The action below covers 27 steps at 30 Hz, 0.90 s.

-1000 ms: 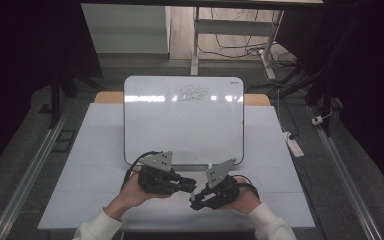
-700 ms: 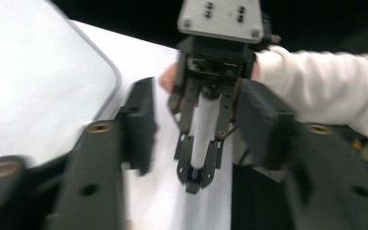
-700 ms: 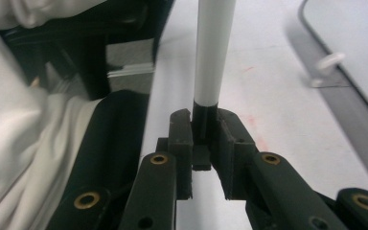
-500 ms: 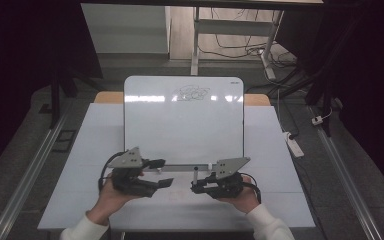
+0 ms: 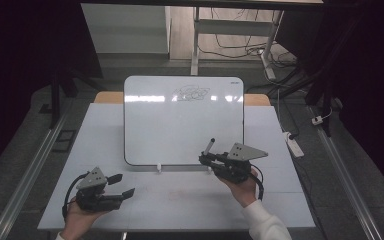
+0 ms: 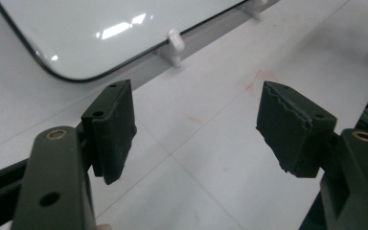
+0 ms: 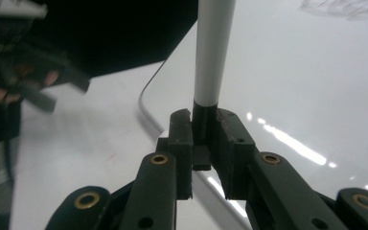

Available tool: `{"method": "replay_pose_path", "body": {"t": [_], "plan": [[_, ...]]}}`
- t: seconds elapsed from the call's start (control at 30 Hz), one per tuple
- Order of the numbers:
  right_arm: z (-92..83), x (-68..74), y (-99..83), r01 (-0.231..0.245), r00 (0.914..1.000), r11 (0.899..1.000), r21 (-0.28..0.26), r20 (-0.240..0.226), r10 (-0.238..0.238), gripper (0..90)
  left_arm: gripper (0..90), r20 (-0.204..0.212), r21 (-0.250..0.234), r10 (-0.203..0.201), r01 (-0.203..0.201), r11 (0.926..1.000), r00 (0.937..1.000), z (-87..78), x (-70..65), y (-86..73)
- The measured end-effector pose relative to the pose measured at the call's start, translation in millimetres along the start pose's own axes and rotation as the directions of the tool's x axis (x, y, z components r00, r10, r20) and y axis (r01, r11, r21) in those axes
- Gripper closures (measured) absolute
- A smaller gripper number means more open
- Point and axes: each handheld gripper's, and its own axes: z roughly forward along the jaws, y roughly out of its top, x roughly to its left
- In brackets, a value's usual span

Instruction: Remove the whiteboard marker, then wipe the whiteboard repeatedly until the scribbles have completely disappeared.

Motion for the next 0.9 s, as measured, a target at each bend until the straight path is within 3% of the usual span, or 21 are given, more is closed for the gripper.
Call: {"method": "replay_pose_path", "body": {"t": [0.1, 0.17, 0.33, 0.47, 0.5, 0.63, 0.77, 0.9], "plan": [[-0.7, -5.1, 5.2, -0.012, 0.9995, 0.999, -0.031, 0.028, 0.013, 77.3, 30.0, -0.014, 0.003, 0.000, 0.001, 1.0000, 0.9999, 0.7, 2.5, -3.1], [-0.5, -16.6, 14.6, -0.047, 0.9961, 0.995, -0.083, 0.070, 0.053, 77.3, 30.0, -0.021, 0.002, -0.010, 0.010, 0.9999, 0.9997, 0.7, 5.5, -6.2], [6.1, -35.4, 27.2, -0.100, 0.9875, 0.986, -0.135, 0.108, 0.115, 77.3, 30.0, -0.028, -0.003, -0.040, 0.040, 0.9992, 0.9988, 1.9, 11.6, -12.6], [28.6, -56.8, 48.5, -0.114, 0.9771, 0.979, -0.167, 0.160, 0.141, 77.3, 29.9, -0.029, -0.010, -0.049, 0.049, 0.9988, 0.9984, 2.3, 13.8, -13.3], [28.6, -56.8, 48.5, -0.114, 0.9771, 0.979, -0.167, 0.160, 0.141, 77.3, 29.9, -0.030, -0.012, -0.049, 0.049, 0.9987, 0.9984, 2.6, 13.8, -13.3], [64.7, -82.9, 80.2, -0.100, 0.9656, 0.978, -0.181, 0.219, 0.139, 77.4, 30.0, -0.035, -0.012, -0.045, 0.045, 0.9989, 0.9984, 5.1, 15.1, -14.1], [91.4, -103.7, 101.9, -0.085, 0.9479, 0.979, -0.186, 0.287, 0.137, 77.4, 30.0, -0.036, -0.007, -0.055, 0.055, 0.9985, 0.9978, 6.8, 19.0, -16.2], [113.6, -116.2, 111.4, -0.075, 0.9313, 0.984, -0.163, 0.341, 0.127, 77.4, 30.1, -0.040, -0.018, -0.067, 0.066, 0.9976, 0.9969, 5.4, 22.3, -17.1]]}}
